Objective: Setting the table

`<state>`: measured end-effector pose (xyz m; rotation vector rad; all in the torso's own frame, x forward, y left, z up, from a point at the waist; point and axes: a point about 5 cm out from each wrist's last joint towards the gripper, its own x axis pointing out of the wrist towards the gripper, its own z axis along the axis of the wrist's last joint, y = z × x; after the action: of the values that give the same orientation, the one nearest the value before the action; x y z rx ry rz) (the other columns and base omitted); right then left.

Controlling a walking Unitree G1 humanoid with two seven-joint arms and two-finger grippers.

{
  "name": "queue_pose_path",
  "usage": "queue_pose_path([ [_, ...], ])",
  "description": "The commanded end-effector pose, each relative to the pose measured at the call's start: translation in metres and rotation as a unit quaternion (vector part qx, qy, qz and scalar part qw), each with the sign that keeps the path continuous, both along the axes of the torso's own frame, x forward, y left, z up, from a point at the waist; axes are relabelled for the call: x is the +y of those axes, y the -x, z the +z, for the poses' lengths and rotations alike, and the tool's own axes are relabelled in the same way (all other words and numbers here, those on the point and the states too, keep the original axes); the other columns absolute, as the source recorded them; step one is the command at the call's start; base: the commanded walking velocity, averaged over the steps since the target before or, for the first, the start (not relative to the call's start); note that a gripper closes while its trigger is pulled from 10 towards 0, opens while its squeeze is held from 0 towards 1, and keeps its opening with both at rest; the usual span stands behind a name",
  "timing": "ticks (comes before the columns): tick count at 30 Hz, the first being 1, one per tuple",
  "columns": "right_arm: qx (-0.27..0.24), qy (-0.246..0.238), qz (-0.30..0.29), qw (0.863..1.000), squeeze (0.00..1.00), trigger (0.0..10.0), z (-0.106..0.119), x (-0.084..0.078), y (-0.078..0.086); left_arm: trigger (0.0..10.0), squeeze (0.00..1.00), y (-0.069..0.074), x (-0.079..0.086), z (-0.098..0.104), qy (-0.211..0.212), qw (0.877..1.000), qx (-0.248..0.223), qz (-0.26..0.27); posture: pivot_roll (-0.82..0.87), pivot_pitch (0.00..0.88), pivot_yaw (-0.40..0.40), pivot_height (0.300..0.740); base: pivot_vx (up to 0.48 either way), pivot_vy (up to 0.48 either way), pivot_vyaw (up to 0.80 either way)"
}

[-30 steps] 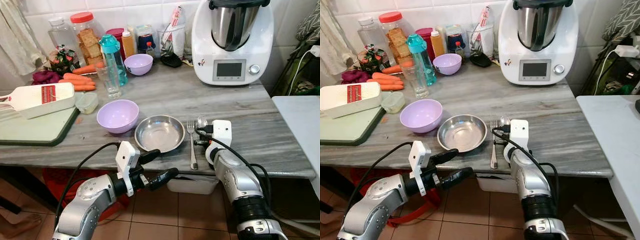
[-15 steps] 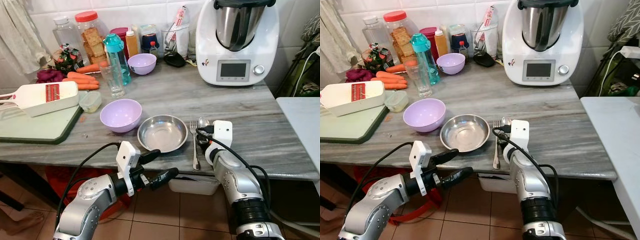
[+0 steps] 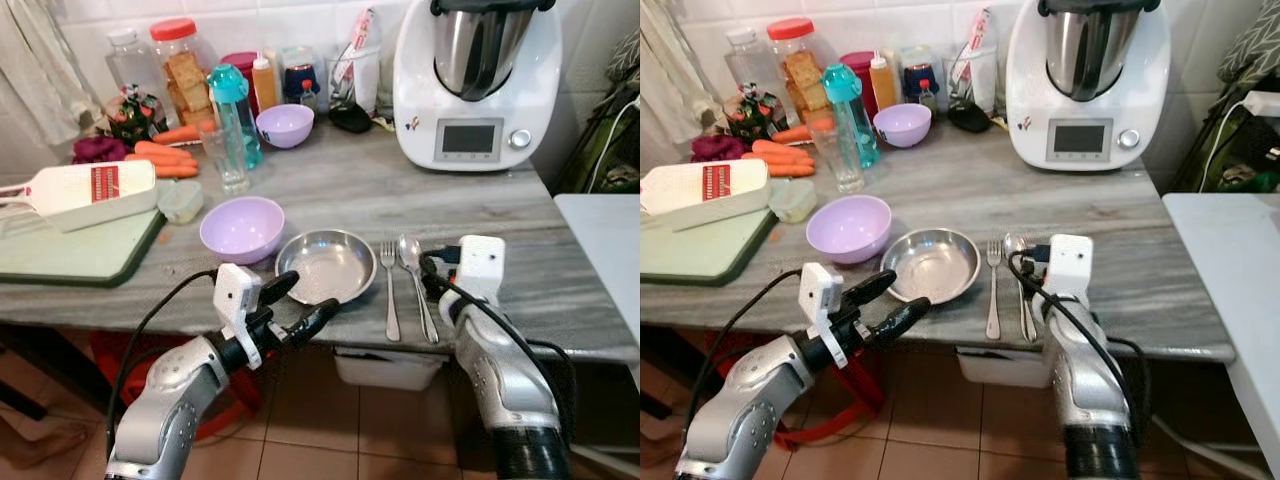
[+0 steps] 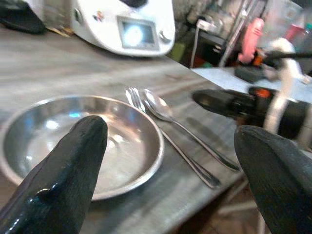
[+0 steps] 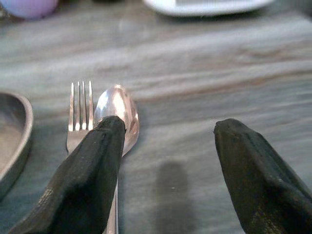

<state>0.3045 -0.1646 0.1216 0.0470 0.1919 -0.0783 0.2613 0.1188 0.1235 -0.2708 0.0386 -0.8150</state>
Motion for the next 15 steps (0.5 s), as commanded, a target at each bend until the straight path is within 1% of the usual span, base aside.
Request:
queue_pose_path([
  [1, -0.016, 0.009, -0.004, 1.0, 1.0, 10.0, 0.005, -0.001, 0.005, 10.0, 0.0, 0.001, 0.005, 0.003, -0.002, 1.0, -0.01, 0.019, 0.0, 0.0, 0.063, 0.74, 0.0, 0.0, 0.0],
  [3, -0.02, 0.016, -0.01, 1.0, 1.0, 10.0, 0.005, -0.006, 0.012, 10.0, 0.0, 0.002, 0.008, 0.003, -0.011, 0.999, -0.013, 0.035, 0.0, 0.0, 0.061, 0.74, 0.0, 0.0, 0.0],
  [4, -0.024, 0.025, -0.009, 0.999, 1.0, 10.0, 0.004, -0.009, 0.019, 10.0, 0.0, 0.001, 0.012, 0.001, -0.036, 0.997, -0.02, 0.064, 0.0, 0.0, 0.054, 0.74, 0.0, 0.0, 0.0],
  [5, -0.024, 0.025, -0.009, 0.999, 1.0, 10.0, 0.004, -0.009, 0.019, 10.0, 0.0, 0.001, 0.012, 0.001, -0.036, 0.997, -0.02, 0.064, 0.0, 0.0, 0.054, 0.74, 0.0, 0.0, 0.0],
  [6, -0.03, 0.031, -0.011, 0.999, 1.0, 10.0, 0.004, -0.012, 0.026, 10.0, 0.0, -0.001, 0.017, -0.001, -0.064, 0.993, -0.029, 0.096, 0.0, 0.0, 0.045, 0.74, 0.0, 0.0, 0.0],
  [7, -0.03, 0.031, -0.011, 0.999, 1.0, 10.0, 0.004, -0.012, 0.026, 10.0, 0.0, -0.001, 0.017, -0.001, -0.064, 0.993, -0.029, 0.096, 0.0, 0.0, 0.045, 0.74, 0.0, 0.0, 0.0],
  [8, -0.031, 0.036, -0.01, 0.999, 1.0, 10.0, 0.004, -0.014, 0.034, 10.0, 0.0, -0.003, 0.024, 0.0, -0.082, 0.989, -0.038, 0.116, 0.0, 0.0, 0.039, 0.74, 0.0, 0.0, 0.0],
  [9, -0.03, 0.039, -0.007, 0.999, 1.0, 10.0, 0.003, -0.014, 0.038, 10.0, 0.0, -0.003, 0.028, 0.0, -0.091, 0.987, -0.043, 0.126, 0.0, 0.0, 0.037, 0.74, 0.0, 0.0, 0.0],
  [10, -0.028, 0.042, -0.003, 0.999, 1.0, 10.0, 0.002, -0.014, 0.041, 10.0, 0.0, -0.005, 0.032, 0.002, -0.095, 0.985, -0.044, 0.135, 0.0, 0.0, 0.03, 0.74, 0.0, 0.0, 0.0],
  [11, -0.028, 0.042, -0.003, 0.999, 1.0, 10.0, 0.002, -0.014, 0.041, 10.0, 0.0, -0.005, 0.032, 0.002, -0.095, 0.985, -0.044, 0.135, 0.0, 0.0, 0.03, 0.74, 0.0, 0.0, 0.0],
  [12, -0.027, 0.044, 0.001, 0.999, 1.0, 10.0, 0.001, -0.014, 0.045, 10.0, 0.0, -0.006, 0.037, 0.003, -0.103, 0.982, -0.044, 0.151, 0.0, 0.0, 0.023, 0.74, 0.0, 0.0, 0.0],
  [15, -0.029, 0.045, 0.001, 0.999, 1.0, 10.0, 0.0, -0.014, 0.048, 10.0, 0.0, -0.007, 0.04, 0.004, -0.109, 0.98, -0.042, 0.16, 0.0, 0.0, 0.02, 0.74, 0.0, 0.0, 0.0],
])
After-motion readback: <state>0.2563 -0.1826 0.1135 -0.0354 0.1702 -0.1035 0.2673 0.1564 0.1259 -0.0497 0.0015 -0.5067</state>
